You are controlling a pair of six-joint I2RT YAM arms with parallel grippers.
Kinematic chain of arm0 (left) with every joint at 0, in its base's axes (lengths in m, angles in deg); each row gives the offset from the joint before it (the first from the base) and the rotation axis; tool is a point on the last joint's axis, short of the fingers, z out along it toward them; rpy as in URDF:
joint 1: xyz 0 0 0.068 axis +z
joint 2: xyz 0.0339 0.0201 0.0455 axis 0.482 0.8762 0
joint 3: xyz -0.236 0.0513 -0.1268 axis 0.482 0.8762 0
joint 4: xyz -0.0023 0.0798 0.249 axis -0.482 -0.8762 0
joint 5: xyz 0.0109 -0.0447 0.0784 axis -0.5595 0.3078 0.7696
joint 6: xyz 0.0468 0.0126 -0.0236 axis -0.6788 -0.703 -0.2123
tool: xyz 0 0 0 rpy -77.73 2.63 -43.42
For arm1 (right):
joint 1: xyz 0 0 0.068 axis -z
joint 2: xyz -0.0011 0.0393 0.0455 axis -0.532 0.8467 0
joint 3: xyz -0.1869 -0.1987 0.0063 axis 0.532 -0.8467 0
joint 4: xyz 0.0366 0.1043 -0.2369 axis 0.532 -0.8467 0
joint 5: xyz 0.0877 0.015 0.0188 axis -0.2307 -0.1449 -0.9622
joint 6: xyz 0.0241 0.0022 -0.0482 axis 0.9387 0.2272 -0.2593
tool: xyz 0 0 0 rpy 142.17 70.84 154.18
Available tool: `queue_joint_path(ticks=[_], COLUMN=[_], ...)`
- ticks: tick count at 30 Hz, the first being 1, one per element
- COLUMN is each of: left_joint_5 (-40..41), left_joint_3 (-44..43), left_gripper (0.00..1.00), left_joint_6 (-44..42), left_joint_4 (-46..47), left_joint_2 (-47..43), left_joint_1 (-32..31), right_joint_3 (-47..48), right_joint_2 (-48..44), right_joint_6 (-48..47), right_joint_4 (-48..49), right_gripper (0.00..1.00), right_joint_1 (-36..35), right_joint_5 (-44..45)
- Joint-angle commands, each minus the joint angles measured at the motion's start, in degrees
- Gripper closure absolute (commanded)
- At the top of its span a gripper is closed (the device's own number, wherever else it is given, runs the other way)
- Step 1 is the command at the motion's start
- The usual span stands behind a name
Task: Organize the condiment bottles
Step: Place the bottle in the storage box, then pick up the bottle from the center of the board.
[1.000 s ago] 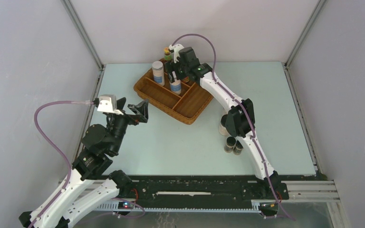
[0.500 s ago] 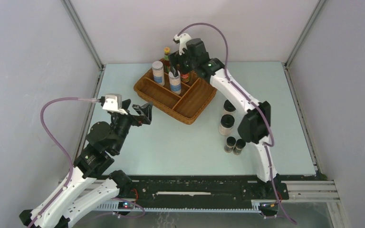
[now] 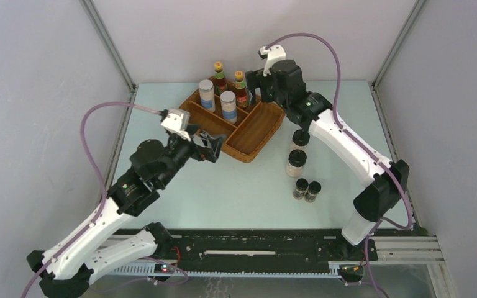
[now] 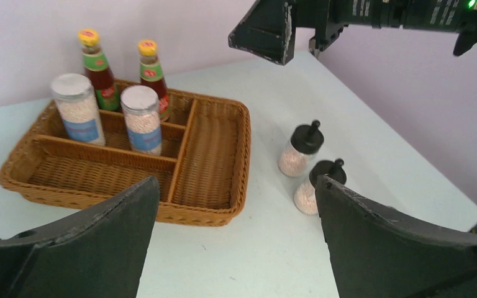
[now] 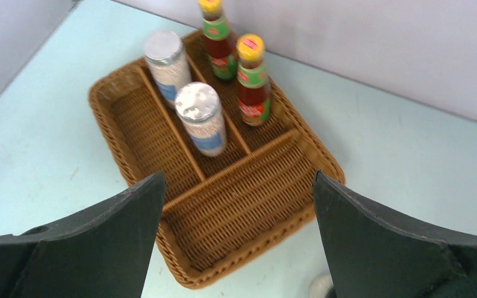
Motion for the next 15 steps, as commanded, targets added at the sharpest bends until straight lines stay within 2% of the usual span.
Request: queue_joint_path(ticks=[1, 6, 15], left_joint_5=[-2.8, -4.7, -6.9], left_joint_3=[-4.6, -6.9, -10.8], left_gripper=[0.00, 0.00, 0.00], left_joint_6=[-1.7, -3.4, -4.7], left_joint_4=[-1.9, -2.4, -1.6], left_joint_2=[3.6, 8.1, 16.6], left_joint_1=[-2.2, -3.1, -3.9], right_joint_3=[-6.3, -14.9, -22.3], right_joint_2=[-6.2, -13.0, -21.7], right_joint_6=[5.1, 8.1, 12.5], right_joint_4=[2.5, 4.8, 3.5], right_gripper=[0.04, 0.03, 0.02], right_joint_1=[1.3, 4.2, 13.2], right_joint_5=[8.0, 11.2, 11.1])
